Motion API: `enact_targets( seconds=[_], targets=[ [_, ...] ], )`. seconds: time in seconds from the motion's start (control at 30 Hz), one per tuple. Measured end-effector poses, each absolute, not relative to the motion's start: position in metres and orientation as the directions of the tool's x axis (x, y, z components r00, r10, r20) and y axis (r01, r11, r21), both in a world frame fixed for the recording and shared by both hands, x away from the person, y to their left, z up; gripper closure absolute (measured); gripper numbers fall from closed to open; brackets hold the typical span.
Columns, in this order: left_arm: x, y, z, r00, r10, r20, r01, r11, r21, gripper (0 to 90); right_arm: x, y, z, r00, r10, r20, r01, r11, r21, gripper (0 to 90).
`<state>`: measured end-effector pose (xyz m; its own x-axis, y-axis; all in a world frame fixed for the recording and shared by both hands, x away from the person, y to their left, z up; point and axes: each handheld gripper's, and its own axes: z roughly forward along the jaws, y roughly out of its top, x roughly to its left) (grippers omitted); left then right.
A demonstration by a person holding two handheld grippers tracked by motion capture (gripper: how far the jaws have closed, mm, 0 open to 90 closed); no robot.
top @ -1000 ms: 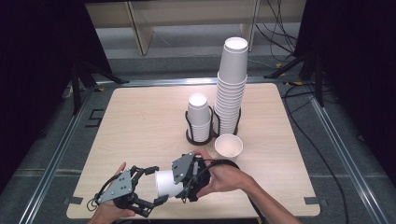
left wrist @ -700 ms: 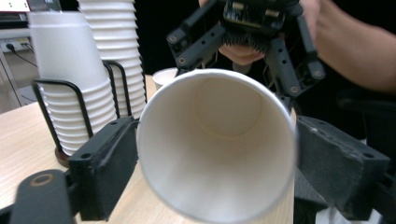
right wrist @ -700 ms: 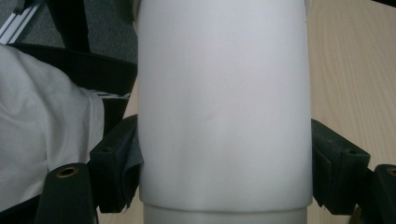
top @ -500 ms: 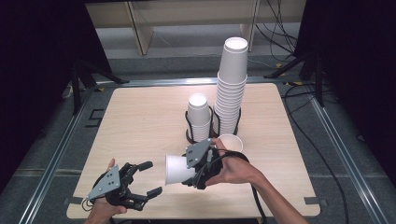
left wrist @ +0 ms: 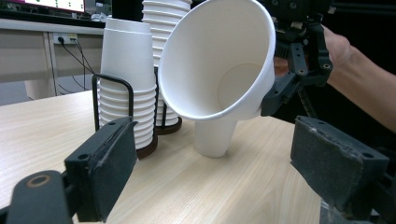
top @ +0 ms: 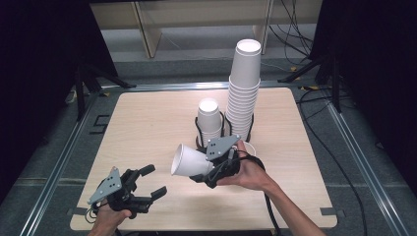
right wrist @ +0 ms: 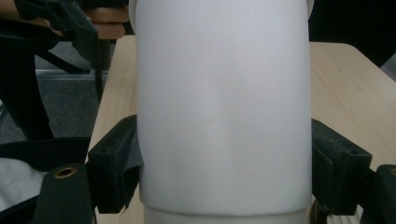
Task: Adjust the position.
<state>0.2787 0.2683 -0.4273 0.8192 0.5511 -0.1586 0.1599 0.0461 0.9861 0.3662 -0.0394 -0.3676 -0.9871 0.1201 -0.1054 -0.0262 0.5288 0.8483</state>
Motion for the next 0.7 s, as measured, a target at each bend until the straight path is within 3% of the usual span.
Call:
enact_targets(
  seconds=[0.07, 0.7],
  targets=[
    [0.279, 0.268, -0.428, 0.819, 0.548, -0.170, 0.170, 0.051, 0.984, 14.0, 0.363, -0.040, -0.368, -0.988, 0.142, -0.060, 0.021, 0.513, 0.858, 22.7],
    [0.278, 0.262, -0.429, 0.836, 0.514, -0.192, 0.185, 0.065, 0.981, 13.9, 0.357, -0.026, -0.375, -0.997, 0.045, -0.056, -0.033, 0.417, 0.908, 22.7]
  ],
)
